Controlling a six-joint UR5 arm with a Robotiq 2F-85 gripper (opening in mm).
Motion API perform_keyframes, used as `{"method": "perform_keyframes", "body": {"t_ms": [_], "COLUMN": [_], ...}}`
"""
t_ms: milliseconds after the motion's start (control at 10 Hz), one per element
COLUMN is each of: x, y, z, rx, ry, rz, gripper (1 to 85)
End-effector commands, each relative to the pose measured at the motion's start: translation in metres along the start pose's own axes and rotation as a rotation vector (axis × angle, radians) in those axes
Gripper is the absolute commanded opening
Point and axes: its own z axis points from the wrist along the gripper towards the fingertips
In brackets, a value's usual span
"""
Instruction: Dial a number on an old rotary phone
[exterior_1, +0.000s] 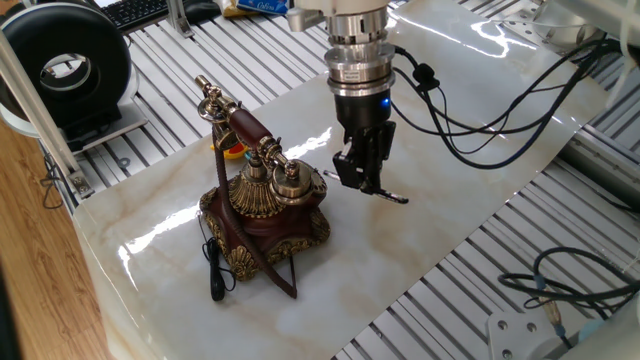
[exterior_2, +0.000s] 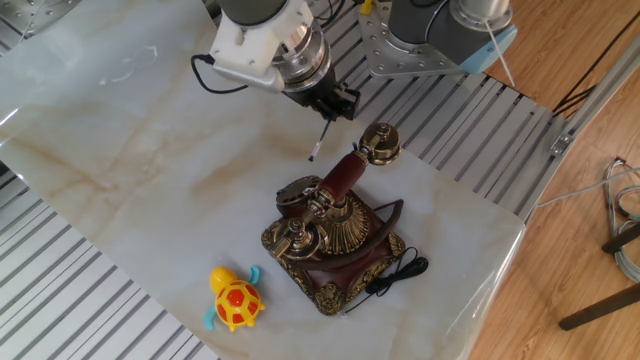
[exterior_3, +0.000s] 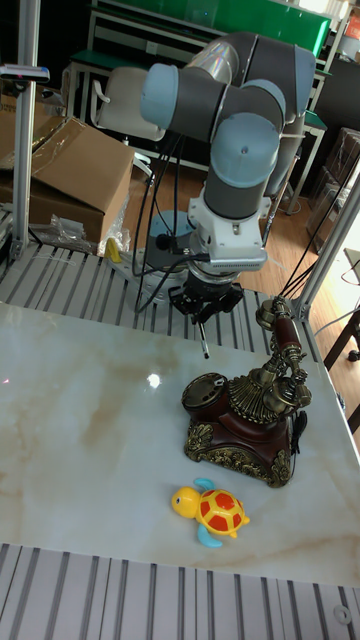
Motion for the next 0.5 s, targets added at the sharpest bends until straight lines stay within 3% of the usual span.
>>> {"method": "perform_keyframes", "body": {"t_ms": [0,400], "x": [-0.002,-0.019], "y": [0.003,0.016], "z": [-0.002,-0.001], "rx": [-0.008,-0.015], "ry": [-0.005,-0.007], "rz": [0.012,0.043], "gripper": [1.3,1.3]}}
